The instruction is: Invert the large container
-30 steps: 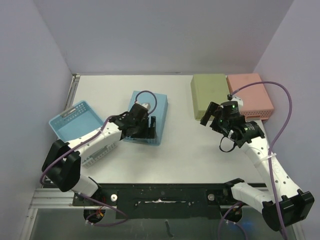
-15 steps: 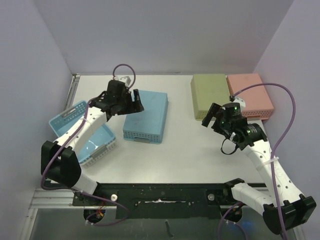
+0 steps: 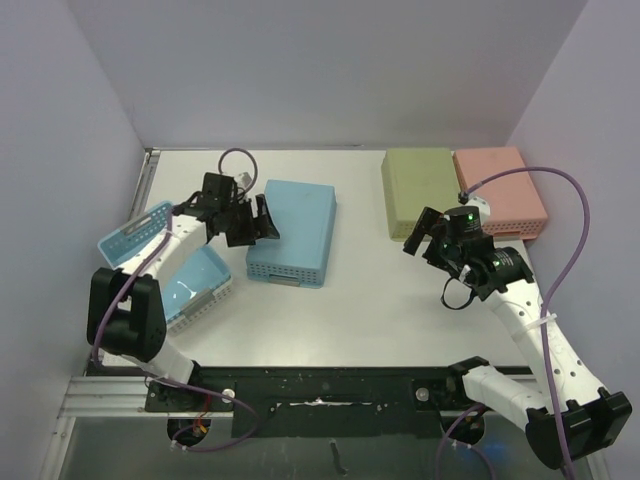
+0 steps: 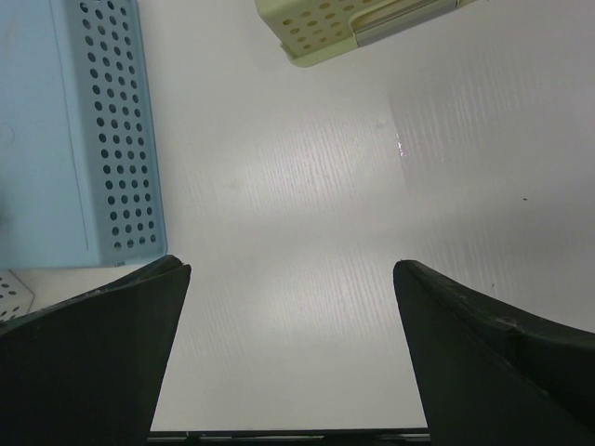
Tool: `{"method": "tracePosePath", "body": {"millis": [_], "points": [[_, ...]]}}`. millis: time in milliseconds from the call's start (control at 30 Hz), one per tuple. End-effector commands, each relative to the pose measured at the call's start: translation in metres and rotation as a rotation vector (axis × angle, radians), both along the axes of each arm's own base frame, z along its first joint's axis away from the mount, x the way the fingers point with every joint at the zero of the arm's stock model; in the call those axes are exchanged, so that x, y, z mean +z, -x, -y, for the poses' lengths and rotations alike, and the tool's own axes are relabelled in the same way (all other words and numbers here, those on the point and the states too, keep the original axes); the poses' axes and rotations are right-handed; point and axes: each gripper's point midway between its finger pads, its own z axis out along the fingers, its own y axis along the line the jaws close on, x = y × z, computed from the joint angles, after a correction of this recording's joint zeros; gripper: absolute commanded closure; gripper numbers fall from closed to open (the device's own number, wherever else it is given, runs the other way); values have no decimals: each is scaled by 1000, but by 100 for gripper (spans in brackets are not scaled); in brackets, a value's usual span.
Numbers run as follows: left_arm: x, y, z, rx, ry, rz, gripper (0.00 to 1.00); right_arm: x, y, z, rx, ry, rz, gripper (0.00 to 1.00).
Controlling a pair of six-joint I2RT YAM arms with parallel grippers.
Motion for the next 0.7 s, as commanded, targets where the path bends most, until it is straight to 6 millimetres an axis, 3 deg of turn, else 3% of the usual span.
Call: {"method": "tracePosePath", "body": {"millis": [0, 300, 467, 567, 667], "points": [[14, -13, 49, -172, 126, 81, 27, 11, -6, 0, -8, -13, 48, 1], [8, -22, 123, -302, 161, 83, 28, 12, 0, 4, -24, -13, 50, 1], [19, -20, 160, -358, 197, 97, 28, 12, 4, 6, -32, -11, 48, 1], [31, -26, 157, -341, 173, 128, 28, 14, 6, 8, -37, -6, 47, 1], [38, -36, 128, -269, 114, 145, 28, 12, 7, 10, -41, 0, 46, 1]]}}
